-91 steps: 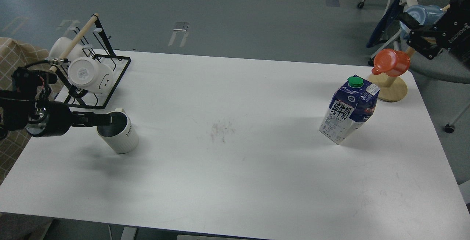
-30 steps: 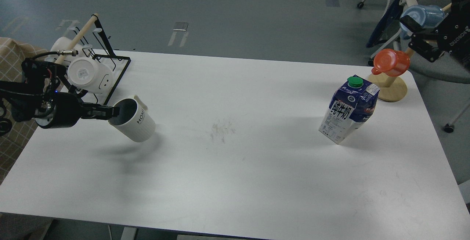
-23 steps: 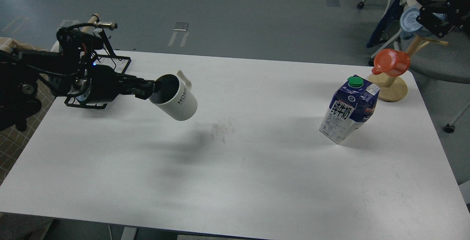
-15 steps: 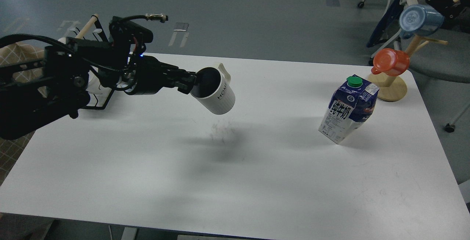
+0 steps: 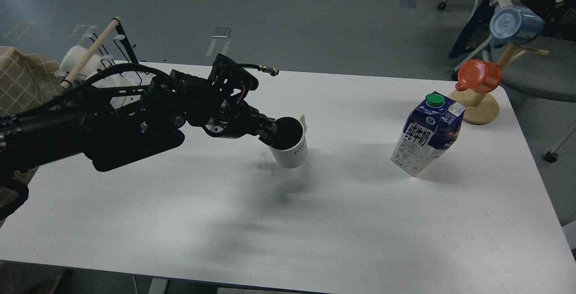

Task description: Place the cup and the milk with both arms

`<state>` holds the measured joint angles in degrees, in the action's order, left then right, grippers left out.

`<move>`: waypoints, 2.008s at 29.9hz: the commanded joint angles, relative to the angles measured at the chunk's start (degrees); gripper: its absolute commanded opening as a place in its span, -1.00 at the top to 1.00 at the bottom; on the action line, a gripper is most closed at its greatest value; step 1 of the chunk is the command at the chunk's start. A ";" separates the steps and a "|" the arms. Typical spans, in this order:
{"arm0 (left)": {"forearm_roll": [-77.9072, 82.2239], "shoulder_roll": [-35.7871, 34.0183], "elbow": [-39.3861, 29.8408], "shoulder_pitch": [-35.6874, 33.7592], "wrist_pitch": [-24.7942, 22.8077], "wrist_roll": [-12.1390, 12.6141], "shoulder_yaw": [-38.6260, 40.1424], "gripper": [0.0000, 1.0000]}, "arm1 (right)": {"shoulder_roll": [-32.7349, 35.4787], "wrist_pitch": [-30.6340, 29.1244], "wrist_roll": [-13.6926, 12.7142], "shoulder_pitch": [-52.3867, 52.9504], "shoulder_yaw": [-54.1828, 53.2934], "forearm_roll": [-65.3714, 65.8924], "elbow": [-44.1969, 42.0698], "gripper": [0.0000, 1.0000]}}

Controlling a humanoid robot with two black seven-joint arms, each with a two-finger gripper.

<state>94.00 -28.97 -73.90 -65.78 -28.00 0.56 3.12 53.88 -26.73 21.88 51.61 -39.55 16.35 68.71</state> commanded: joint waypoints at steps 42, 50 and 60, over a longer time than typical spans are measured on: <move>-0.92 0.23 0.77 1.53 0.00 -0.04 -1.89 -0.38 | 0.17 0.01 0.00 -1.42 0.18 0.00 0.10 -1.00; -3.20 -1.00 -0.11 0.22 0.00 -0.21 -0.83 -0.93 | 1.40 -0.17 0.00 -1.95 0.18 0.00 0.10 -1.00; -22.42 -13.20 -1.61 -8.49 0.00 -0.39 6.70 -0.95 | 5.09 -0.52 0.35 -2.21 0.00 2.97 0.02 -1.00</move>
<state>78.27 -38.07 -76.10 -73.14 -28.01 0.18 5.20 57.52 -27.25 21.96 49.40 -39.38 16.80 68.75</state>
